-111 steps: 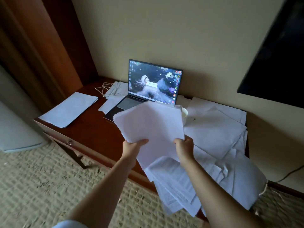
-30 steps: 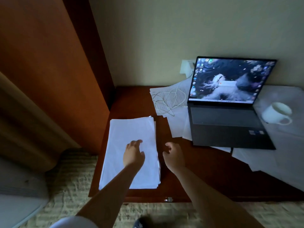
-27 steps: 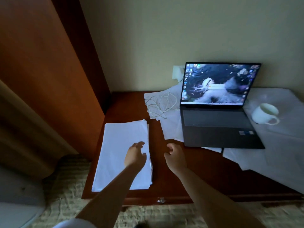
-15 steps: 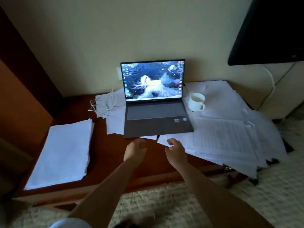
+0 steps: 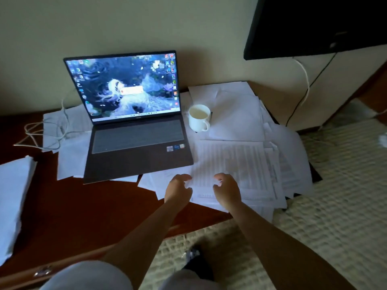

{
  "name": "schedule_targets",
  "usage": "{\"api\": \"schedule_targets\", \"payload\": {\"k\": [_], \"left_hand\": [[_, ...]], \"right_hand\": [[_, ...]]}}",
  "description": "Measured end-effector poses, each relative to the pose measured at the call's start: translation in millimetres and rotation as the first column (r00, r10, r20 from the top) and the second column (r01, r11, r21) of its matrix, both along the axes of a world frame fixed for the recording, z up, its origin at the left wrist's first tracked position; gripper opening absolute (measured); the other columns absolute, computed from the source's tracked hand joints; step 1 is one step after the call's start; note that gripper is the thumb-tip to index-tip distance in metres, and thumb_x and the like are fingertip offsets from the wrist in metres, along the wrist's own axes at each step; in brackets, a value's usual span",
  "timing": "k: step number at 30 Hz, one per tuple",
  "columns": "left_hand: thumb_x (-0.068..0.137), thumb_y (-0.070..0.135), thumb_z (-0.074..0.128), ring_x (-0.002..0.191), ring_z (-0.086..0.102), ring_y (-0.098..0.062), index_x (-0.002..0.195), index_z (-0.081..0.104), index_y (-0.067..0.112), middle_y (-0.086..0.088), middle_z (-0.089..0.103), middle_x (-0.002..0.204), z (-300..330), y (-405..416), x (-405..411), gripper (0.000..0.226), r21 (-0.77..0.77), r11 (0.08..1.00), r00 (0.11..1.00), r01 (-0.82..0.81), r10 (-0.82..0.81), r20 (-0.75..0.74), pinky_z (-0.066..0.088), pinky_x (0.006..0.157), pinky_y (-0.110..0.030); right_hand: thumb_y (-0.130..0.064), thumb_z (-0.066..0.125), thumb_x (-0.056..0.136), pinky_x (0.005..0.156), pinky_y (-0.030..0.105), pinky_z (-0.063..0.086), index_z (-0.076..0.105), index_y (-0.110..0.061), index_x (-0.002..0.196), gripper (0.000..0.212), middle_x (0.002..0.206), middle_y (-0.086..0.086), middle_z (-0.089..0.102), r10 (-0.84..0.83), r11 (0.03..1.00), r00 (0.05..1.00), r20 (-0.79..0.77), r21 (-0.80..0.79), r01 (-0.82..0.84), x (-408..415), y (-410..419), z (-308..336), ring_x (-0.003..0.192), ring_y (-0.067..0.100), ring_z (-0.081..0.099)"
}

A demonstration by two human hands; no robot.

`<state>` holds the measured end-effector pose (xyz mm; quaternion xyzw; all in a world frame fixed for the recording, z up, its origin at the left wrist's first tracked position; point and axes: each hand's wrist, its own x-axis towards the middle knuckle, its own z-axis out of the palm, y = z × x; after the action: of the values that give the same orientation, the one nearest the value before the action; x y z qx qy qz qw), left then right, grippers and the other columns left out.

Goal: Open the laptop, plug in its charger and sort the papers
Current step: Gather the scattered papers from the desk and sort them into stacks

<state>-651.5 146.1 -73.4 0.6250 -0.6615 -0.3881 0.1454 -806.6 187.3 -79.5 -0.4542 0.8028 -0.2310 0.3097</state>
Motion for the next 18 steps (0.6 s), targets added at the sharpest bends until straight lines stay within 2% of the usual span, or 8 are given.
{"api": "schedule_targets", "payload": {"k": [2, 5, 7, 10, 12, 14, 15, 18], "left_hand": [[0.083, 0.002, 0.06, 0.116, 0.053, -0.021, 0.12, 0.061, 0.017, -0.003, 0.054, 0.129, -5.9, -2.5, -17.0, 0.04, -0.017, 1.0, 1.0, -0.019, 0.019, 0.014, 0.047, 0.098, -0.031], [0.083, 0.005, 0.064, 0.114, 0.053, -0.025, 0.123, 0.059, 0.014, -0.008, 0.051, 0.13, -6.7, -10.7, -35.8, 0.041, 0.002, 0.982, 0.982, -0.188, 0.188, 0.015, 0.05, 0.096, -0.036], [0.083, 0.008, 0.068, 0.105, 0.055, -0.025, 0.127, 0.055, 0.013, -0.011, 0.05, 0.13, -3.9, -14.8, -45.5, 0.046, 0.095, 0.95, 0.953, -0.299, 0.302, -0.022, 0.052, 0.087, -0.032], [0.081, 0.011, 0.071, 0.096, 0.062, -0.027, 0.134, 0.046, 0.013, -0.013, 0.06, 0.121, -4.9, -24.6, -59.9, 0.058, 0.263, 0.872, 0.884, -0.413, 0.453, -0.113, 0.053, 0.075, -0.033], [0.083, 0.017, 0.069, 0.099, 0.063, -0.029, 0.13, 0.051, 0.013, -0.011, 0.063, 0.116, -4.1, -28.4, -70.8, 0.051, 0.25, 0.856, 0.884, -0.452, 0.468, -0.003, 0.051, 0.078, -0.032], [0.087, 0.026, 0.064, 0.105, 0.057, -0.026, 0.118, 0.063, 0.013, -0.009, 0.062, 0.119, -2.5, -25.1, -80.1, 0.033, 0.11, 0.891, 0.884, -0.441, 0.411, 0.22, 0.047, 0.091, -0.033], [0.089, 0.026, 0.062, 0.11, 0.052, -0.026, 0.116, 0.063, 0.014, -0.01, 0.058, 0.122, -1.6, -20.5, -85.6, 0.03, 0.052, 0.891, 0.861, -0.452, 0.42, 0.285, 0.044, 0.096, -0.034], [0.085, 0.015, 0.066, 0.119, 0.047, -0.032, 0.133, 0.046, 0.015, -0.014, 0.046, 0.132, 3.7, -6.1, -99.3, 0.052, 0.067, 0.818, 0.801, -0.571, 0.537, 0.265, 0.044, 0.097, -0.039]], "right_hand": [[-0.008, 0.055, 0.087, 0.092, 0.026, 0.042, 0.059, -0.013, 0.119, 0.033, 0.13, 0.006, 0.048, 0.049, 0.999, 0.993, -0.111, 0.001, -0.049, -19.6, -6.0, -3.3, 0.119, 0.022, 0.048], [-0.021, 0.062, 0.085, 0.098, 0.028, 0.038, 0.053, -0.016, 0.125, 0.042, 0.14, 0.004, 0.038, 0.255, 0.967, 0.926, -0.278, 0.057, -0.249, -43.7, -10.1, -5.9, 0.131, 0.023, 0.034], [-0.027, 0.06, 0.086, 0.107, 0.032, 0.032, 0.041, -0.018, 0.137, 0.056, 0.15, 0.006, 0.027, 0.388, 0.922, 0.865, -0.319, 0.123, -0.368, -58.1, -9.0, -8.0, 0.139, 0.024, 0.023], [-0.033, 0.058, 0.083, 0.116, 0.038, 0.02, 0.023, -0.02, 0.148, 0.075, 0.157, 0.008, 0.009, 0.544, 0.839, 0.763, -0.348, 0.214, -0.501, -76.2, -12.9, -8.5, 0.145, 0.025, 0.007], [-0.04, 0.061, 0.081, 0.118, 0.045, 0.011, 0.01, -0.024, 0.151, 0.088, 0.158, 0.01, -0.005, 0.665, 0.747, 0.673, -0.325, 0.314, -0.587, -86.1, -19.0, -7.5, 0.146, 0.029, -0.003], [-0.043, 0.063, 0.08, 0.116, 0.05, 0.009, 0.003, -0.026, 0.151, 0.095, 0.157, 0.013, -0.01, 0.764, 0.645, 0.549, -0.338, 0.395, -0.655, -93.4, -23.3, -6.2, 0.145, 0.035, -0.006], [-0.04, 0.064, 0.081, 0.115, 0.052, 0.011, 0.001, -0.026, 0.151, 0.095, 0.157, 0.014, -0.01, 0.799, 0.599, 0.485, -0.355, 0.415, -0.685, -97.8, -25.0, -4.5, 0.144, 0.036, -0.005], [-0.018, 0.063, 0.084, 0.114, 0.056, 0.015, -0.004, -0.026, 0.151, 0.095, 0.157, 0.017, -0.01, 0.856, 0.501, 0.347, -0.384, 0.449, -0.74, -114.8, -26.8, -1.5, 0.144, 0.037, -0.003]]}}
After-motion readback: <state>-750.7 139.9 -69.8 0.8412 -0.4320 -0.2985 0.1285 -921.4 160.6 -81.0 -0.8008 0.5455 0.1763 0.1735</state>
